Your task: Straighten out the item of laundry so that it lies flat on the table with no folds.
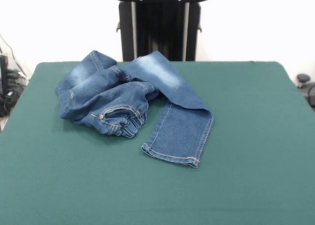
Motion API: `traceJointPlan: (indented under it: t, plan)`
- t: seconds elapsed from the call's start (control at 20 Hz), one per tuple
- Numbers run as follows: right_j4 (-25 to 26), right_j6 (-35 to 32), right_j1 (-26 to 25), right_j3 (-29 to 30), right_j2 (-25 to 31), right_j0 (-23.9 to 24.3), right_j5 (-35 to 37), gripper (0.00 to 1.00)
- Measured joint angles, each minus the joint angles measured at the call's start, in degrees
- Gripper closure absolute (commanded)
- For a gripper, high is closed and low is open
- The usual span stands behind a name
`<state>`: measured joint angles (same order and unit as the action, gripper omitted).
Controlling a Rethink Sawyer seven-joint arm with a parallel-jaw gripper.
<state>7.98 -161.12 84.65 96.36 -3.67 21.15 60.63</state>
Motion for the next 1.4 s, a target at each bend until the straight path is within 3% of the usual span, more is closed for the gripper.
traceJointPlan:
  t: [0.85, 1.15, 1.4]
  plan:
    - [0.8, 0.0, -1.0, 2.1, 0.0, 3.4, 1.2, 0.0]
    - [0.9, 0.6, 0.7, -0.4, 0.1, 4.6, 9.0, 0.0]
    - [0.9, 5.4, 1.7, -6.0, 1.1, 7.1, 19.3, 0.0]
